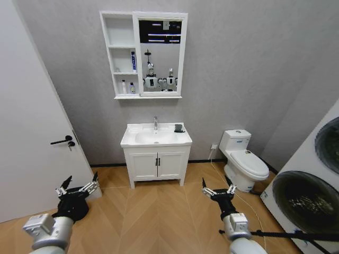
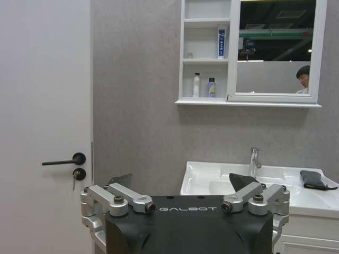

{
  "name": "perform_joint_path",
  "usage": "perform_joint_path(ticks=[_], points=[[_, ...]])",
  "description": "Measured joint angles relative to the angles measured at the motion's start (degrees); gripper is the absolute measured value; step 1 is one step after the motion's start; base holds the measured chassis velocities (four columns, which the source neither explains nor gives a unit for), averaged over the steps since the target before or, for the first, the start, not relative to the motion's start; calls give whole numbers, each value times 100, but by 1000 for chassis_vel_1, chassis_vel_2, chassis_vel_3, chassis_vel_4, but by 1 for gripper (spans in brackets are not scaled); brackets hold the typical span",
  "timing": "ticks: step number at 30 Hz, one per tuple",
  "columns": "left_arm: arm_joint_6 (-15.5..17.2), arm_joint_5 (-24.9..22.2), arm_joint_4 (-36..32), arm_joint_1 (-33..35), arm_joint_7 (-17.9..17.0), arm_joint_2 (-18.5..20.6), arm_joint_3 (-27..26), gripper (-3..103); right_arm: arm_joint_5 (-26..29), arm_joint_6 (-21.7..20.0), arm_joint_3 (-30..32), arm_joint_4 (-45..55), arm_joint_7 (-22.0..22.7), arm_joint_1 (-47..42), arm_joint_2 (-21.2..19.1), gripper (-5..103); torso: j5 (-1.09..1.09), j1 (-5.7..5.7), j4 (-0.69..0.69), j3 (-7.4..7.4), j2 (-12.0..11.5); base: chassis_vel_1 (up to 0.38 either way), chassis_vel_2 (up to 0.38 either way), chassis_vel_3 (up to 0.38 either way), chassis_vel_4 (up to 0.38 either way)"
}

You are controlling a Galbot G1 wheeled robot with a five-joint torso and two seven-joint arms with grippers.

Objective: Move facial cleanser and shampoo from washbasin to cabinet, then wipe washbasin with towel.

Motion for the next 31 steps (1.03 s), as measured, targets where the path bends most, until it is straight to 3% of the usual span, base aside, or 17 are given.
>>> perform_joint_path(ticks=[31], points=[[0, 0, 0, 0, 0, 0, 0, 100, 2, -5, 0, 4, 6, -2, 0, 100, 0, 0, 0, 0, 0, 0, 0, 0, 0]])
